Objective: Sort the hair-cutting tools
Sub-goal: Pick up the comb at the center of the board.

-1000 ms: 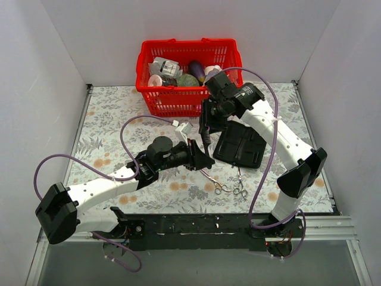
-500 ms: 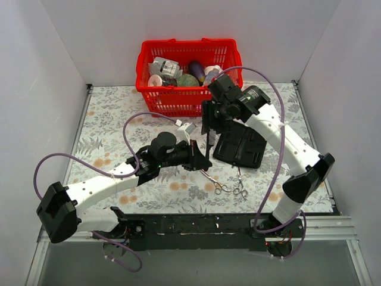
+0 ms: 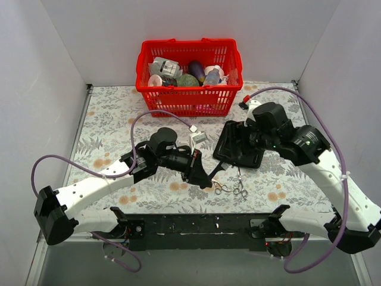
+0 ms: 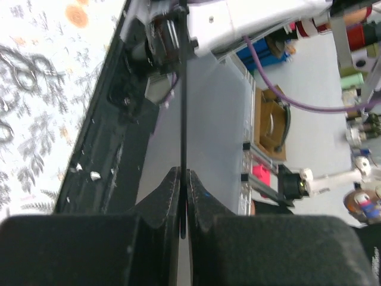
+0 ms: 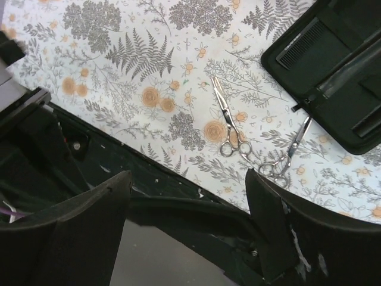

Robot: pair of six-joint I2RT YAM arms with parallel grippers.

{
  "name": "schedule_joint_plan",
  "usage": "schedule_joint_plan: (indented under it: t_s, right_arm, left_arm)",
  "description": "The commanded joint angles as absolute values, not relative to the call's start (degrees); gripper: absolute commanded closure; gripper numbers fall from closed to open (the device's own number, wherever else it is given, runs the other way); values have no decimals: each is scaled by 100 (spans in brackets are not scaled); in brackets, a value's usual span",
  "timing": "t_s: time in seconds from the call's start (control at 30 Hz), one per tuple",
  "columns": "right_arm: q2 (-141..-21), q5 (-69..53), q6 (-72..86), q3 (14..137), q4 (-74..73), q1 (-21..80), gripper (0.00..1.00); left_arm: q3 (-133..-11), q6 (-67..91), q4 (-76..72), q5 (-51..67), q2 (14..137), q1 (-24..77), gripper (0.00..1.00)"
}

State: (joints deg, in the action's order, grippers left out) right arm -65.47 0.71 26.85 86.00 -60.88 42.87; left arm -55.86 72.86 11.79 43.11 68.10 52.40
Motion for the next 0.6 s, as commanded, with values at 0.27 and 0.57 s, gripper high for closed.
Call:
schedule_joint_plan:
  t_s: [0.27, 0.57]
  right_arm:
    - [-5406, -676, 1802, 9079, -6934, 4219, 15]
    - [-4695, -948, 1626, 8640, -7296, 4210, 15]
  left_arm:
    - [-4913, 6523, 1266, 7196, 7356, 5133, 100]
    - [-4931, 6301, 589, 8639, 7058, 5124, 100]
